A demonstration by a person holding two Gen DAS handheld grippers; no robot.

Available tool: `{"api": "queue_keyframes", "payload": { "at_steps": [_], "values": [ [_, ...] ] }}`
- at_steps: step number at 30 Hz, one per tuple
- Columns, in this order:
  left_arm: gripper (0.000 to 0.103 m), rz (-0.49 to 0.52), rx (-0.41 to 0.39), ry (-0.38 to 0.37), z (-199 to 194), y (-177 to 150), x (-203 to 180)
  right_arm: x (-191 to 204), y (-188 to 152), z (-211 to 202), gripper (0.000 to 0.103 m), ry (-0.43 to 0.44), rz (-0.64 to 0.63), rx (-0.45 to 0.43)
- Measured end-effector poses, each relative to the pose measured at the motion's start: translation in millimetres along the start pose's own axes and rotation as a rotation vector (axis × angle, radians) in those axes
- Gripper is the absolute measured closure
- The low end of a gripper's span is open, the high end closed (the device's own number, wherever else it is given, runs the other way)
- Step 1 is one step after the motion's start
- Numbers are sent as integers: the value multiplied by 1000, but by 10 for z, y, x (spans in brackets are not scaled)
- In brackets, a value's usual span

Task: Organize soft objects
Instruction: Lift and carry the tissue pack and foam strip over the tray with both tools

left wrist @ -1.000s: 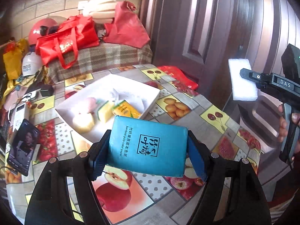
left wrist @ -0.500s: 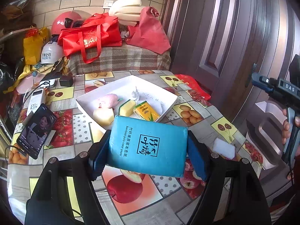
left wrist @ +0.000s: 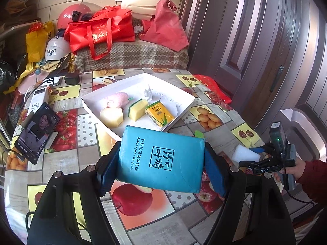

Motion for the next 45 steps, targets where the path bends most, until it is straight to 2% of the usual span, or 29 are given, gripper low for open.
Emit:
{"api": "queue_keyframes", "payload": {
  "at_steps": [1,3,7,10,13,21,25,29,33,45],
  "values": [
    [27,1,-1,3,-5,-1,-3,37,-20,21,73,-2,-26,18],
    [27,1,-3,6,-10,-3,-4,88,-27,17,85,0,-59,24],
    [27,-4,0,8,-9,-18,7,146,-18,-21,85,23,-63,21],
    [27,-2,1,8,-7,-17,5,161,70,-144,85,22,-32,-34],
    [27,5,-1,6,3,-8,3,183,297,-431,85,25,29,-146],
    [27,63,-35,0,31,228,-41,433,1245,-1526,85,93,120,-529],
    [27,78,-72,0,42,462,-49,588,1602,-1807,85,134,115,-632],
    [27,98,-115,9,32,715,-80,704,1815,-1983,85,159,117,-699],
    [27,98,-145,20,24,901,-99,735,1846,-2072,85,175,139,-741],
    [27,90,-165,23,36,1075,-128,704,1847,-2052,85,189,176,-749]
  ]
}}
Point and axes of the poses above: each gripper's, at about its wrist camera, not at the fingertips, and z roughly the way its jaws point, x to its left, y to its top, the point moved 6 cm from there along z, roughly the way its jaws point, and after that the axes turned 8 degrees about -x, right-handed, at the moved point
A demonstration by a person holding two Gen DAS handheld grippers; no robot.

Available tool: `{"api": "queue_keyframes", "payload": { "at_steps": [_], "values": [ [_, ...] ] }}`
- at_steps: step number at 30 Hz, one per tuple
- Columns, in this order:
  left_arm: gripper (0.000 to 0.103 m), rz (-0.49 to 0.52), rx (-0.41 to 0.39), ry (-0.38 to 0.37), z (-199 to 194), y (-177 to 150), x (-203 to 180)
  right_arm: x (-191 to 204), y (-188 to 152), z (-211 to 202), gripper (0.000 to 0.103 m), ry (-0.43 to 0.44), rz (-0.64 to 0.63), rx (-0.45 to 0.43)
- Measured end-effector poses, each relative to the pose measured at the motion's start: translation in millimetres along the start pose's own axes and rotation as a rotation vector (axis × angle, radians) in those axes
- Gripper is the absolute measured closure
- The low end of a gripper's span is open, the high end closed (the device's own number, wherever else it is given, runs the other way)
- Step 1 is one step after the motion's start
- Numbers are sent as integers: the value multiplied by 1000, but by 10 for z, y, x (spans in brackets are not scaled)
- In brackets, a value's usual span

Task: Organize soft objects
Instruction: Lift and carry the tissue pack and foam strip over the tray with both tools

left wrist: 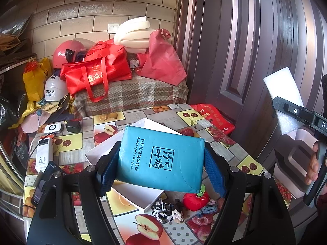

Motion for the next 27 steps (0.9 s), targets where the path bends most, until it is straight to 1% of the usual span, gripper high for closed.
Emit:
{"api": "queue_keyframes", "payload": {
  "at_steps": [7,12,20,27],
  "values": [
    [27,-19,2,22,55,24,74,22,12,37,85,5,4,2],
    [27,-38,1,35,116,68,134,1,55,159,85,6,8,9],
    [27,-59,9,53,279,124,252,-43,97,399,85,6,17,16],
    [27,-84,27,76,483,140,427,-128,52,737,85,-1,13,53]
  ]
}}
Point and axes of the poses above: each gripper's, at about its wrist camera, not at the fingertips, and z roughly the way its jaws point, x to its left, y to its top, the point moved 6 cm from there along z, roughly the way its jaws point, and after that the axes turned 8 degrees about -x, right-handed, at the moved point
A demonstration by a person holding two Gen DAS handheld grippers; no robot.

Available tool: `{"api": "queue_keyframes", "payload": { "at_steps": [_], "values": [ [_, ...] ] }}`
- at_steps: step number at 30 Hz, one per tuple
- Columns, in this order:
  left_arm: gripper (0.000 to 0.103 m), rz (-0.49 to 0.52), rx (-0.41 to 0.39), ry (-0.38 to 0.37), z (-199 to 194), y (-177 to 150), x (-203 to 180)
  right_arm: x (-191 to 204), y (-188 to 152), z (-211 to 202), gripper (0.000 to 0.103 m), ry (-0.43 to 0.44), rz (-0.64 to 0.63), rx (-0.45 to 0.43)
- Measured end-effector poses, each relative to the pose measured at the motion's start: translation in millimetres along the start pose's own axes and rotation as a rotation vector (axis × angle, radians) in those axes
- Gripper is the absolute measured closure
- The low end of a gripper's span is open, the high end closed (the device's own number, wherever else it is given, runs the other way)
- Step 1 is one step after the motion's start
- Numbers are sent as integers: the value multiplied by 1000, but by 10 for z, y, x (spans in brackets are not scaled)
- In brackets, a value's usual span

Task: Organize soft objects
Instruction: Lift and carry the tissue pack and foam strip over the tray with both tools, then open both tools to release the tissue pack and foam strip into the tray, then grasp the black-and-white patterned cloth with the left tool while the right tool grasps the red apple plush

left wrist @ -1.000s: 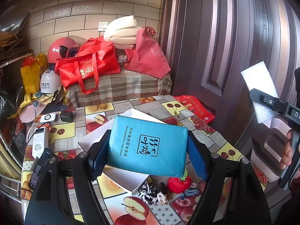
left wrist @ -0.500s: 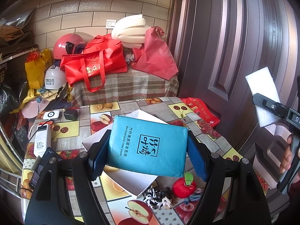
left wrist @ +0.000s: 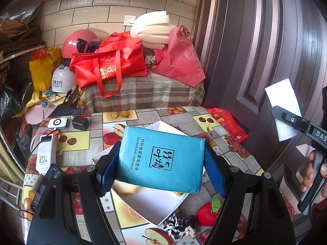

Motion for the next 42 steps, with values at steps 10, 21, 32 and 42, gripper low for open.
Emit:
{"api": "queue_keyframes", "payload": {
  "at_steps": [10,21,32,42],
  "values": [
    [27,-129,138,41,675,-262,386,-268,-562,910,85,-24,74,195],
    [24,-149,232,71,1214,-662,462,-288,-1158,1773,84,-63,82,351],
    [0,-154,181,124,1204,-648,639,-324,-1149,1729,0,-105,85,307],
    [0,-138,160,75,820,-705,529,-453,-813,1038,0,-126,139,189]
  ]
}}
Point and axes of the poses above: each gripper's, at about its wrist camera, not at the fingertips, and z roughly the way its jaws point, x to its left, y to its top, the point moved 6 cm from there along z, roughly the way its jaws point, and after that the axes turned 8 degrees about -x, right-handed, at the moved point
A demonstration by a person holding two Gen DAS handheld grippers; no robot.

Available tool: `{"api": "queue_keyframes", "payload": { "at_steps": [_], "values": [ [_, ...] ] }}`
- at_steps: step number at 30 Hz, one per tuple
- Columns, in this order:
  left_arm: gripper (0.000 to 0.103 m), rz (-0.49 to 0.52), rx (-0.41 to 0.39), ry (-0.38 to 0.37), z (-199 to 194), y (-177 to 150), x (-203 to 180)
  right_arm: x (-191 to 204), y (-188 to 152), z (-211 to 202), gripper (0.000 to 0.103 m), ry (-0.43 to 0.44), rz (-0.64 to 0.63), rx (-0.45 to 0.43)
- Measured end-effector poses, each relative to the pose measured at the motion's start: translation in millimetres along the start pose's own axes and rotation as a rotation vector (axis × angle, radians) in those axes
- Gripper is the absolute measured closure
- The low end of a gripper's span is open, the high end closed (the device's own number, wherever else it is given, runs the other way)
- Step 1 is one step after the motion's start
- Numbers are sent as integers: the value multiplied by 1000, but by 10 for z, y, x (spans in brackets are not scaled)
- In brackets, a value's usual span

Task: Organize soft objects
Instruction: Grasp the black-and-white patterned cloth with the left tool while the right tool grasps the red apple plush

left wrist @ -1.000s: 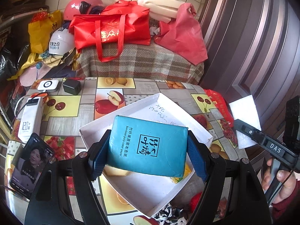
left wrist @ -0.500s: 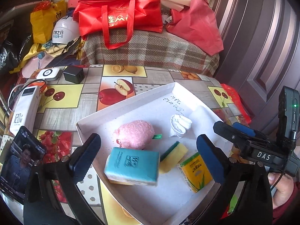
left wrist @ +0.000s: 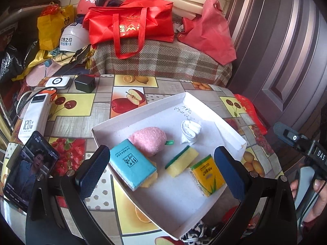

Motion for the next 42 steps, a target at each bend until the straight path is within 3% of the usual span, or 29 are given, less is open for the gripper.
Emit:
{"api": "queue_keyframes", "payload": {
  "at_steps": [4,9,12,18,25,27,31,38,42],
  "values": [
    [0,42,59,-91,-112,-343,-180,-181,-156,-243,0,-29,29,14],
    [0,204,193,-351,-183,-883,-842,-441,-472,-501,0,-64,109,60],
    [1,299,256,-427,-180,-1144,-1195,-609,-591,-666,0,-90,164,71],
    [1,366,377,-367,72,-1514,-1317,-809,-729,-953,0,-127,219,64],
    [1,426,553,-508,-193,-2100,-1428,-933,-818,-1104,0,-150,264,60],
    [1,445,537,-526,-381,-2203,-1409,-930,-823,-1128,0,-149,267,58],
    [1,360,494,-535,-693,-2179,-1196,-875,-821,-1170,0,-142,236,51],
    [1,219,353,-405,-815,-1747,-733,-720,-908,-1107,0,-103,176,76],
    [1,182,326,-293,-570,-1525,-548,-652,-949,-1079,0,-84,168,93]
  ]
}}
Point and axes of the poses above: each gripper's, at about its wrist camera, not at the fingertips, and z roughly the way its jaws point, x to its left, y to its top, the point moved 6 cm from there along z, roughly the way its jaws point, and after that the axes turned 8 degrees about -x, right-handed, at the moved point
